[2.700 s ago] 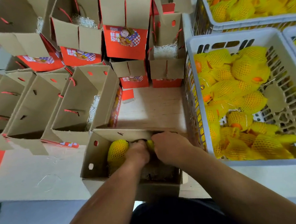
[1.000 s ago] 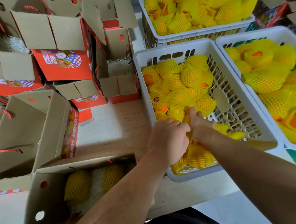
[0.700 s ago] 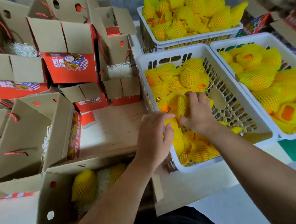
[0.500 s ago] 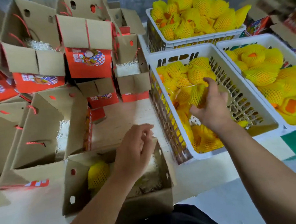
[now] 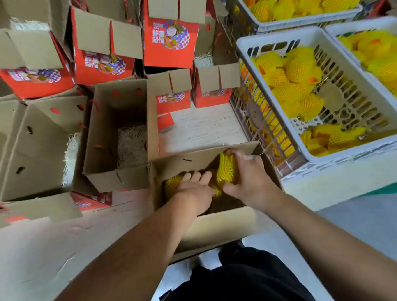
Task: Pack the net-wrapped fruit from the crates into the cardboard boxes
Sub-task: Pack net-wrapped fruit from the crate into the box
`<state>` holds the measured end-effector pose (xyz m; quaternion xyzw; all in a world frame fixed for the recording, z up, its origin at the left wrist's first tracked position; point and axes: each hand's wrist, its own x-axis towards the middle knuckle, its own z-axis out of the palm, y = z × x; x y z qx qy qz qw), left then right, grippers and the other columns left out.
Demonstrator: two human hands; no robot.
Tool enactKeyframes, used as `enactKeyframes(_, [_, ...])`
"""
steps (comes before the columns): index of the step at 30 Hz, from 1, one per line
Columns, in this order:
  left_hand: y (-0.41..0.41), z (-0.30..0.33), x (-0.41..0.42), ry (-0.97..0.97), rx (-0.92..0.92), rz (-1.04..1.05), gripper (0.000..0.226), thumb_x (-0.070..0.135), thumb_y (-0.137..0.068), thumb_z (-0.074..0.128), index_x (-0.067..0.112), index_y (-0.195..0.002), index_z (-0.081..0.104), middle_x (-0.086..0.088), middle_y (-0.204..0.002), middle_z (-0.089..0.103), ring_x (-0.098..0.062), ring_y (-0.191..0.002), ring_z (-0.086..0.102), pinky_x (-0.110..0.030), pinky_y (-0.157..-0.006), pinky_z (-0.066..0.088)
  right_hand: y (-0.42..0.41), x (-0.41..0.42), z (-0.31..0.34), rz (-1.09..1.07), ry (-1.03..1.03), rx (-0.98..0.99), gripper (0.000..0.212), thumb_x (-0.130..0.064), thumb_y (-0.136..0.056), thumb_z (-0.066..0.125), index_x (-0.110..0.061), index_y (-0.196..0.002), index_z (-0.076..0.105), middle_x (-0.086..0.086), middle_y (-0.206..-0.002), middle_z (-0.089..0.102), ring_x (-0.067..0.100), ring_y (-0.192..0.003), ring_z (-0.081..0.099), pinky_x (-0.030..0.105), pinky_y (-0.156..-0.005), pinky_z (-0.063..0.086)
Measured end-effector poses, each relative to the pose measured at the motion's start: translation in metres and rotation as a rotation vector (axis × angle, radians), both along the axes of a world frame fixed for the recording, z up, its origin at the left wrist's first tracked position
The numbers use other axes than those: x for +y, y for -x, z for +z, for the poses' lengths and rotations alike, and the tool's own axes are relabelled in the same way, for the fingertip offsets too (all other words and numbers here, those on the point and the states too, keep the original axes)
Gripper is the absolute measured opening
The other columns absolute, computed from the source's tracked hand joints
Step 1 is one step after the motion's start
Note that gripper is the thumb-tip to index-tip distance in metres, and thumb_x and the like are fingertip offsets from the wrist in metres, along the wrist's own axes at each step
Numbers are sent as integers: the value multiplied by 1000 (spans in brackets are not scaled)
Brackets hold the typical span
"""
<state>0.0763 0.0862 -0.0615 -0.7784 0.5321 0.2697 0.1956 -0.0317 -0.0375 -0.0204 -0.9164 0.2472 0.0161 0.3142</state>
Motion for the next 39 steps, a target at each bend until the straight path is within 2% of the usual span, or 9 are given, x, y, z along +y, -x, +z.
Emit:
enactKeyframes(3, [-10, -1, 19, -41, 59, 92, 52, 16, -102, 33, 35, -149, 45, -1, -161, 25, -32, -143, 23, -43, -117, 20, -20, -9, -16, -41, 57, 458, 62, -36, -76, 69, -18, -130, 44, 12, -124, 62, 39, -130, 47, 51, -116, 20])
enactKeyframes(6, [-14, -3, 28, -58, 94, 123, 51, 11, -103, 28, 27, -148, 46, -5, -159, 32, -34, -144, 20, -45, -118, 17, -40, -19, -33, -57, 98, 625, 47, -31, -91, 53, -15, -135, 47, 21, -138, 53, 45, -139, 37, 59, -119, 18])
enactKeyframes(15, [-7, 13, 14, 178, 346, 34, 58, 12, -104, 41, 40, -155, 36, 3, -164, 14, -28, -146, 17, -42, -119, 23, -36, -22, -45, -69, 30, 639, 55, -16, -95, 58, -10, -147, 39, 17, -146, 48, 33, -138, 44, 37, -112, 41])
enactKeyframes(18, [-7, 12, 1, 4, 224, -22, 49, 29, -112, 31, 38, -160, 28, 8, -171, -1, -31, -153, 9, -42, -123, 17, -34, -23, -28, 17, 98, 598, 39, -21, -101, 46, -16, -139, 47, 16, -140, 55, 38, -132, 49, 41, -109, 44])
enactKeyframes(22, [-3, 10, -4, 3, 128, -30, 50, 20, -106, 35, 35, -153, 41, 4, -170, 5, -33, -147, 25, -46, -121, 23, -24, -26, 4, 89, 10, 528, 36, -22, -102, 45, -21, -135, 57, 12, -127, 66, 31, -116, 62, 34, -96, 50])
enactKeyframes(27, [-20, 11, 21, 35, 225, 445, 58, 45, -101, 51, 20, -151, 37, -12, -152, 26, -39, -138, 37, -47, -112, 36, -16, -24, 7, 139, -83, 501, 34, -24, -102, 47, -23, -135, 57, 9, -116, 65, 31, -114, 62, 30, -84, 47])
enactKeyframes(32, [-16, 12, 15, -234, 228, 766, 72, 28, -109, 33, 7, -161, -13, -31, -162, -16, -52, -152, 0, -55, -122, 16, -40, -10, -18, 243, -159, 670, 53, -26, -100, 55, -22, -150, 40, 9, -140, 55, 29, -121, 57, 30, -87, 47])
enactKeyframes(37, [-17, -7, 16, 64, 411, 831, 40, 22, -101, 54, 29, -140, 47, -13, -154, 12, -32, -132, 45, -43, -118, 36, -48, -17, -33, 345, -124, 727, 84, -27, -97, 58, -30, -161, 3, 13, -148, 50, 33, -126, 55, 33, -94, 44])
enactKeyframes(39, [-16, -11, 20, 146, 416, 805, 29, 24, -99, 57, 30, -127, 52, -10, -148, 21, -31, -126, 50, -41, -115, 39, -51, -16, -34, 461, -63, 750, 81, -27, -97, 58, -33, -161, 8, 10, -150, 49, 32, -131, 53, 33, -98, 43])
